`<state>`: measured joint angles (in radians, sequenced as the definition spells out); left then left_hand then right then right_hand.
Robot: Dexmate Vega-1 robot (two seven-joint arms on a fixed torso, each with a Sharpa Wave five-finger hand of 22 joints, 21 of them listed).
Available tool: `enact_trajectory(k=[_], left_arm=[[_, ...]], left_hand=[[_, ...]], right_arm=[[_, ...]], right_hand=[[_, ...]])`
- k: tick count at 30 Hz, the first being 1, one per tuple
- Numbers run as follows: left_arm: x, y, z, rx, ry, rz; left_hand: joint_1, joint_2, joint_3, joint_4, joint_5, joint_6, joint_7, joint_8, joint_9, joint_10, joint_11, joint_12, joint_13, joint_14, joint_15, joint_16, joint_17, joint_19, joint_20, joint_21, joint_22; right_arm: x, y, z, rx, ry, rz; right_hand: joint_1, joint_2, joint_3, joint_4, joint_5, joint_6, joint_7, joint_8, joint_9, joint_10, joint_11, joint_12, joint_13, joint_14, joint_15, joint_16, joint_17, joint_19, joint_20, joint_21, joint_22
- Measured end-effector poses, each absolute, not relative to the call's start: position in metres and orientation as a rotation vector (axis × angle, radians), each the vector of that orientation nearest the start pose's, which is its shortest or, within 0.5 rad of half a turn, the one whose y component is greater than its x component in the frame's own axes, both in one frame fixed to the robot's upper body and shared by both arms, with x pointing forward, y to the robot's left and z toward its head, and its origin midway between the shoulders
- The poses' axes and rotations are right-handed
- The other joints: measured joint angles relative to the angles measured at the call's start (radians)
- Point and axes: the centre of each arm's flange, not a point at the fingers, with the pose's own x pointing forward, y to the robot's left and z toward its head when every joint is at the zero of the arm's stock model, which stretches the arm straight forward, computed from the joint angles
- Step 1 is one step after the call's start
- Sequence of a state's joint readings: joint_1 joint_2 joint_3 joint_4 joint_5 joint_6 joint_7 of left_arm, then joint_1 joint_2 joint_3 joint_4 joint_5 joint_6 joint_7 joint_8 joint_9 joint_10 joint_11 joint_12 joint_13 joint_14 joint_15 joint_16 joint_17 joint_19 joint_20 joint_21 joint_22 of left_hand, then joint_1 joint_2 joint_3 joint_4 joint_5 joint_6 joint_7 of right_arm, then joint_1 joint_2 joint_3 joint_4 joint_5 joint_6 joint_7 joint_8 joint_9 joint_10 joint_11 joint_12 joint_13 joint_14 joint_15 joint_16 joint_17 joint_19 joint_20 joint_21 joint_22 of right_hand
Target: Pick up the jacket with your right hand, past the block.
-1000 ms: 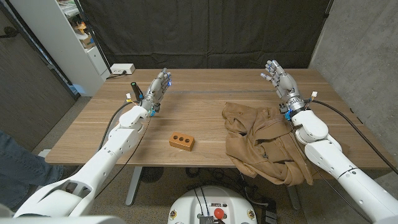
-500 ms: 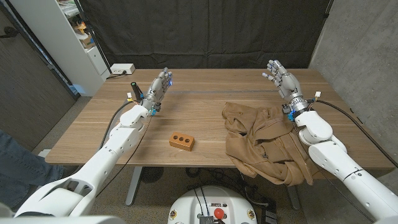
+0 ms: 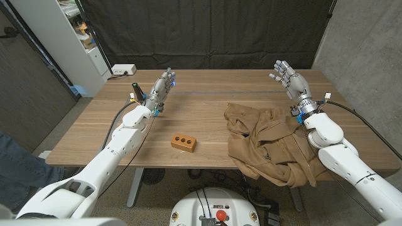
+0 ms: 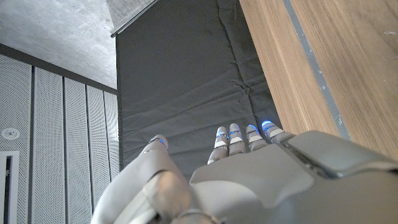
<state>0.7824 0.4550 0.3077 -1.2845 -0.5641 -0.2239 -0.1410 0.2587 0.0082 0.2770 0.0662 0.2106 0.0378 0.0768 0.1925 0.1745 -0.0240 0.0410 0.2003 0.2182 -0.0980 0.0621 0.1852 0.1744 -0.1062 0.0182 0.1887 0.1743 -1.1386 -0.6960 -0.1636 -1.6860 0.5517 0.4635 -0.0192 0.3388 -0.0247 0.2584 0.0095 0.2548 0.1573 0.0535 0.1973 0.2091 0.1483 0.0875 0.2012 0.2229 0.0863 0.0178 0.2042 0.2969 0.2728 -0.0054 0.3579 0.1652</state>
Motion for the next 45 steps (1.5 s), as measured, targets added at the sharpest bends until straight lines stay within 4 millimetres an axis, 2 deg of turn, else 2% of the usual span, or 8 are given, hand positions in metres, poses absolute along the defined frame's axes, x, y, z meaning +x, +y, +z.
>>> enact_trajectory(k=[11,14,25,45], left_arm=[[0.657,0.276,0.006,0.024,-0.609,-0.278],[0.657,0.276,0.006,0.025,-0.606,-0.274],[0.65,0.27,0.007,0.041,-0.609,-0.284],[0.644,0.263,0.005,0.049,-0.598,-0.293]], left_hand=[[0.003,0.003,-0.004,-0.004,0.0,0.0,0.0,0.0,0.0,0.0,0.0,0.0,0.0,0.0,0.0,0.0,0.0,-0.005,0.005,0.0,0.0],[0.003,0.003,-0.004,-0.004,0.0,0.0,0.0,0.0,0.0,0.0,0.0,0.0,-0.005,0.0,0.0,0.0,0.0,-0.005,0.005,0.0,0.0],[0.003,0.003,-0.004,-0.004,-0.004,0.005,0.005,0.0,0.0,0.0,0.0,0.0,-0.005,0.0,0.0,0.0,0.0,-0.005,0.005,0.0,0.0],[0.007,0.007,-0.001,-0.007,-0.004,0.005,0.005,0.0,0.0,0.006,0.006,0.007,-0.009,0.0,0.0,0.0,0.0,-0.005,0.005,0.0,0.0]], right_arm=[[0.522,-0.344,0.011,-0.166,-0.899,0.186],[0.518,-0.347,0.011,-0.178,-0.899,0.185],[0.5,-0.354,0.014,-0.239,-0.943,0.196],[0.481,-0.367,0.011,-0.32,-0.957,0.181]], right_hand=[[0.0,0.0,0.0,0.0,0.0,0.005,-0.005,0.0,-0.005,0.009,0.002,0.0,0.0,0.006,0.006,0.0,-0.005,0.005,0.005,0.0,0.0],[0.0,0.0,0.0,0.0,0.0,0.005,-0.005,0.0,-0.005,0.009,0.002,0.0,-0.004,0.007,0.007,0.0,-0.005,0.011,0.0,-0.006,0.0],[0.0,0.0,0.0,0.0,0.0,0.005,-0.005,0.0,-0.005,0.018,0.004,0.0,-0.005,0.007,0.007,0.0,-0.009,0.011,0.0,-0.01,0.0],[0.0,0.0,-0.004,-0.004,0.0,0.005,-0.005,0.0,-0.009,0.027,-0.002,0.0,-0.009,0.012,0.002,0.0,-0.014,0.016,0.005,-0.018,0.0]])
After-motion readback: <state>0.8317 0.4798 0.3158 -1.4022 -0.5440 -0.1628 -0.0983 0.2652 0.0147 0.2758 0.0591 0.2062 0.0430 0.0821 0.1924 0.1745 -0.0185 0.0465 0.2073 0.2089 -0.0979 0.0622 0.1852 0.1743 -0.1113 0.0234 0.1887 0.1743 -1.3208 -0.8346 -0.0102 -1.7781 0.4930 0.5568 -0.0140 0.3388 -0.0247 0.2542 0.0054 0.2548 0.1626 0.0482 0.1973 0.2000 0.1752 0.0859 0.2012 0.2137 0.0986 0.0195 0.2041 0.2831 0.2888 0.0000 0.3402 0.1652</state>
